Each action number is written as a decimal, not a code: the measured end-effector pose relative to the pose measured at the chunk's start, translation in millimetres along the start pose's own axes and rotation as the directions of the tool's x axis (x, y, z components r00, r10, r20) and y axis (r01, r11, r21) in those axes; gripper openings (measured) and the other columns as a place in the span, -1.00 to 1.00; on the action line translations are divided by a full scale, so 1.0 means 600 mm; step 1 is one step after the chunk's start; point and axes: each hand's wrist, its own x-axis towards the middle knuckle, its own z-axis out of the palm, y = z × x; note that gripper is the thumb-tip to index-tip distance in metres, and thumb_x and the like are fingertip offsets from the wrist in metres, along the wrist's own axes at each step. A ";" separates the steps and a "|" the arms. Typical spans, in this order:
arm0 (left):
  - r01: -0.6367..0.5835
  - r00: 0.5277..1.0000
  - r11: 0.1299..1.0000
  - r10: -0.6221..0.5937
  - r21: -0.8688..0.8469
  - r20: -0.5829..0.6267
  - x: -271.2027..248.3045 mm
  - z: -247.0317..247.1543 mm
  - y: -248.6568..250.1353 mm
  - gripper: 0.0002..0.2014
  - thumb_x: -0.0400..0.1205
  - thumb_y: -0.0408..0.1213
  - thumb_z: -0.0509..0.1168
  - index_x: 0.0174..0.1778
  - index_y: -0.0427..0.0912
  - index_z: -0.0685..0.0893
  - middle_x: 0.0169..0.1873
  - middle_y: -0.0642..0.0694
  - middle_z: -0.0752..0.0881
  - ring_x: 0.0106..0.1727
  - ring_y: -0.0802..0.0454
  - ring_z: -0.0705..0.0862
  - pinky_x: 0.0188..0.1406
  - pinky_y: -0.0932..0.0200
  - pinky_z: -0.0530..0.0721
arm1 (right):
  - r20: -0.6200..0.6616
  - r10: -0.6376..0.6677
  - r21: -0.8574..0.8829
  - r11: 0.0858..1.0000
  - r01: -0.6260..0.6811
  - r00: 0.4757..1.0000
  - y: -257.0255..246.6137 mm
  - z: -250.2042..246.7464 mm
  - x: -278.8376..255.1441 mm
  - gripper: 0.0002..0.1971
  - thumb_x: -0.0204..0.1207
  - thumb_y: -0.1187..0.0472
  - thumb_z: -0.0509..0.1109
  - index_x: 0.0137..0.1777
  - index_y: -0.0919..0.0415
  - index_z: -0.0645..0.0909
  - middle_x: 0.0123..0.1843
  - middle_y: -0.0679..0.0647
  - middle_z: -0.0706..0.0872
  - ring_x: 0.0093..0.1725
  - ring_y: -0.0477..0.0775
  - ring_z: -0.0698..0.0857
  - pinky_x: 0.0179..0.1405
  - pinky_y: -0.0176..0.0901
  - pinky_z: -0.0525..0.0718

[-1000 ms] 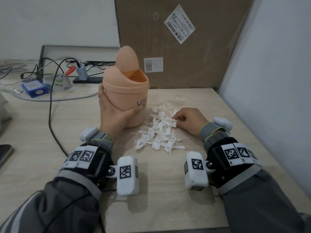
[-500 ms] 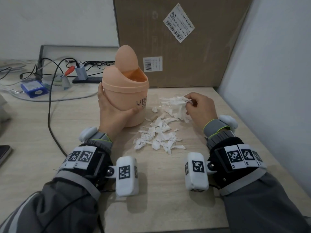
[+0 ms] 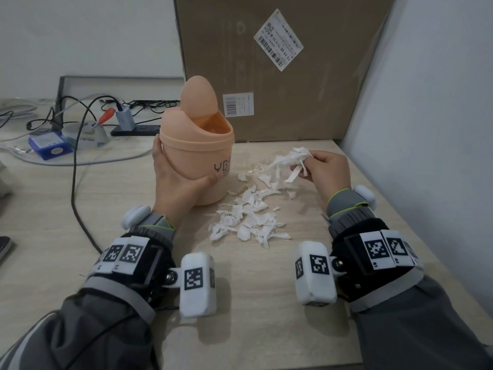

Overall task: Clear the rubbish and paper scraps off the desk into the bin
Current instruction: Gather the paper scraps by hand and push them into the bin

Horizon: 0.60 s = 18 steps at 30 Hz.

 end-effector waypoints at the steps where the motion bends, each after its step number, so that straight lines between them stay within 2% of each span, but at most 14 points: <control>1: 0.000 1.000 1.000 0.000 0.001 0.001 0.000 0.000 -0.001 0.36 0.06 0.09 0.62 0.71 0.18 -0.09 0.59 0.03 0.33 0.56 0.02 0.42 0.58 -0.21 0.48 | 0.008 0.032 0.036 0.999 -0.032 0.999 -0.001 0.000 -0.001 -0.75 0.44 0.42 0.31 -0.31 0.13 0.75 -0.27 0.15 0.81 -0.23 0.11 0.81 -0.19 -0.16 0.75; 3: -0.001 1.000 1.000 0.001 0.001 0.002 0.000 0.000 -0.001 0.35 0.06 0.08 0.62 0.71 0.19 -0.09 0.59 0.02 0.33 0.56 0.02 0.42 0.57 -0.21 0.48 | 0.023 0.067 0.026 0.997 -0.068 0.997 -0.003 0.000 -0.002 -0.78 0.46 0.39 0.31 -0.28 0.13 0.73 -0.26 0.11 0.80 -0.31 -0.03 0.80 -0.37 -0.30 0.67; 5: -0.002 1.000 1.000 0.002 0.000 0.002 0.001 0.000 0.000 0.36 0.05 0.09 0.62 0.70 0.19 -0.09 0.58 0.03 0.33 0.55 0.01 0.43 0.57 -0.20 0.48 | 0.022 0.066 -0.061 0.996 -0.064 0.998 -0.001 0.001 -0.003 -0.82 0.46 0.35 0.32 -0.19 0.14 0.75 -0.31 0.03 0.76 -0.40 -0.12 0.73 -0.56 -0.38 0.51; 7: -0.003 1.000 1.000 0.003 0.000 0.005 0.000 0.001 0.001 0.37 0.03 0.12 0.61 0.70 0.18 -0.08 0.57 0.03 0.34 0.55 0.02 0.43 0.57 -0.16 0.48 | 0.002 0.062 -0.087 0.994 -0.062 0.998 0.002 0.001 -0.002 -0.82 0.45 0.36 0.33 -0.09 0.19 0.76 -0.36 0.01 0.74 -0.43 -0.14 0.69 -0.59 -0.38 0.46; 10: -0.015 1.000 1.000 0.014 0.014 0.013 0.000 0.002 0.003 0.38 0.03 0.13 0.63 0.70 0.21 -0.09 0.58 0.04 0.33 0.56 0.02 0.42 0.57 -0.19 0.48 | -0.021 0.053 -0.010 0.999 -0.053 0.998 0.002 0.002 -0.002 -0.83 0.44 0.37 0.36 -0.14 0.17 0.78 -0.37 0.04 0.78 -0.43 -0.11 0.68 -0.44 -0.36 0.59; 12: -0.028 0.999 0.999 0.027 0.030 0.028 0.000 0.002 0.003 0.39 0.03 0.14 0.65 0.70 0.23 -0.09 0.59 0.05 0.31 0.58 0.03 0.40 0.57 -0.22 0.48 | -0.032 0.037 0.124 0.992 -0.032 0.999 -0.007 0.002 -0.005 -0.84 0.45 0.39 0.38 -0.19 0.17 0.77 -0.37 0.04 0.80 -0.38 -0.10 0.73 -0.32 -0.37 0.66; 14: -0.047 0.998 0.997 0.044 0.054 0.050 -0.001 0.004 0.005 0.39 0.03 0.15 0.65 0.70 0.24 -0.09 0.61 0.05 0.29 0.60 0.02 0.38 0.58 -0.24 0.47 | -0.025 0.025 0.284 0.959 -0.017 0.999 -0.023 0.000 -0.007 -0.80 0.47 0.44 0.35 -0.25 0.21 0.75 -0.39 -0.01 0.81 -0.25 -0.05 0.80 -0.22 -0.39 0.70; 16: -0.070 0.995 0.996 0.065 0.062 0.072 -0.003 0.005 0.007 0.37 0.04 0.14 0.64 0.69 0.26 -0.09 0.62 0.06 0.28 0.60 0.02 0.37 0.58 -0.25 0.47 | 0.008 0.029 0.425 0.905 -0.030 1.000 -0.040 0.000 -0.010 -0.79 0.48 0.48 0.32 -0.32 0.28 0.69 -0.42 -0.02 0.78 -0.16 0.04 0.81 -0.12 -0.34 0.73; 18: -0.086 0.993 0.995 0.081 0.054 0.089 -0.005 0.005 0.008 0.37 0.04 0.13 0.65 0.69 0.27 -0.08 0.62 0.07 0.28 0.60 0.02 0.37 0.57 -0.26 0.48 | 0.046 0.049 0.508 0.859 -0.066 0.998 -0.055 -0.001 -0.013 -0.81 0.48 0.41 0.34 -0.36 0.30 0.64 -0.42 0.01 0.77 -0.15 0.06 0.80 -0.13 -0.31 0.74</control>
